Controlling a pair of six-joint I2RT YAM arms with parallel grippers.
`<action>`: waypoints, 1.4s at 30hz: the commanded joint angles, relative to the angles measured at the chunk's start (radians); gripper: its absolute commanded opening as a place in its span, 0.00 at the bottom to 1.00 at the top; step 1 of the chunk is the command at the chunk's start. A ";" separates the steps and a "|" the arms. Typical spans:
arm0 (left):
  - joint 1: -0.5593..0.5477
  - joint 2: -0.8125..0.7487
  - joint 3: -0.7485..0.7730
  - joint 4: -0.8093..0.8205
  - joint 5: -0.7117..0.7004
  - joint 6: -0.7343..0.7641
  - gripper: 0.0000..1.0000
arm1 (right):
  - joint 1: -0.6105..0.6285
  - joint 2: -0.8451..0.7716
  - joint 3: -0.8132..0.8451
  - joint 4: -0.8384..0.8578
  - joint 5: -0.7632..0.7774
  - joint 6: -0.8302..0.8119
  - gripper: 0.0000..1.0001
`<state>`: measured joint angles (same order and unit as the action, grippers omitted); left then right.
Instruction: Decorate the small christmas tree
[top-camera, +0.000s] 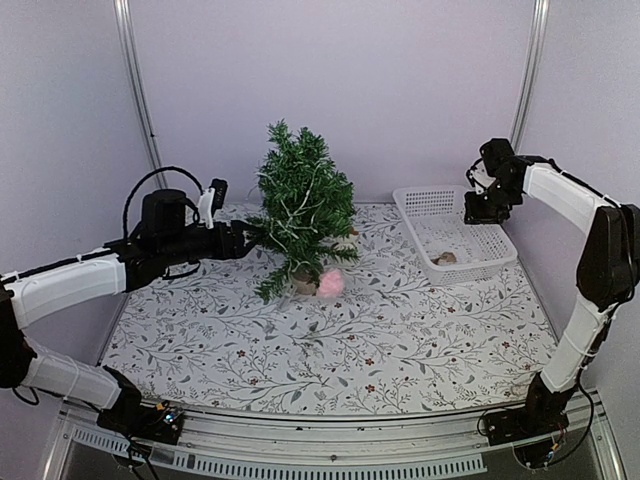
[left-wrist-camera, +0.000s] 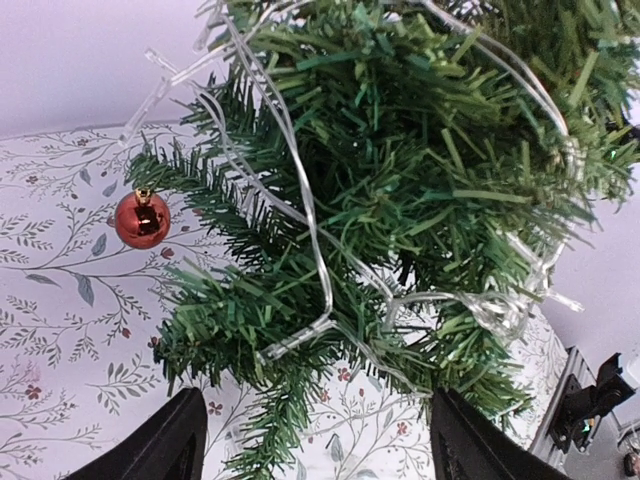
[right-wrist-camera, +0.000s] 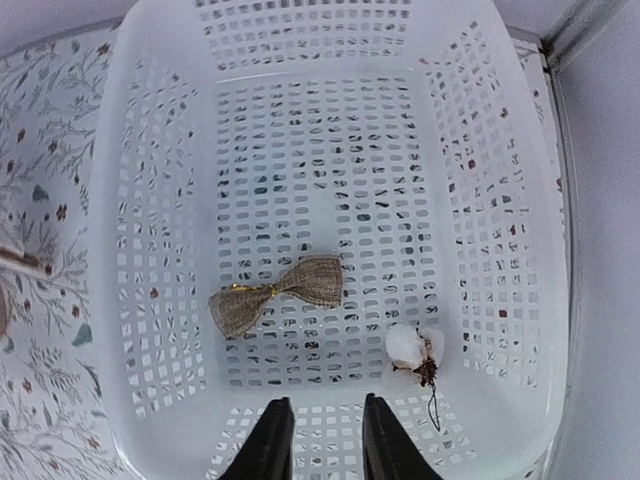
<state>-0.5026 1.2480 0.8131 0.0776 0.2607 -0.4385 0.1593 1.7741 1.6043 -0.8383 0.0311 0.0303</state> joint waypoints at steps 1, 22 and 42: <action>0.011 -0.038 -0.019 0.012 -0.009 -0.005 0.78 | -0.009 0.047 -0.059 -0.003 0.146 0.019 0.45; 0.012 -0.013 -0.010 0.019 -0.005 0.015 0.79 | -0.064 0.309 -0.033 -0.046 0.176 0.005 0.21; -0.022 -0.169 -0.036 0.131 0.034 0.144 0.74 | -0.045 -0.086 -0.014 0.100 -0.562 -0.001 0.00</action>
<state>-0.5034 1.1969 0.7910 0.0887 0.2565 -0.4004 0.1020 1.7988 1.6630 -0.8516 -0.1158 0.0288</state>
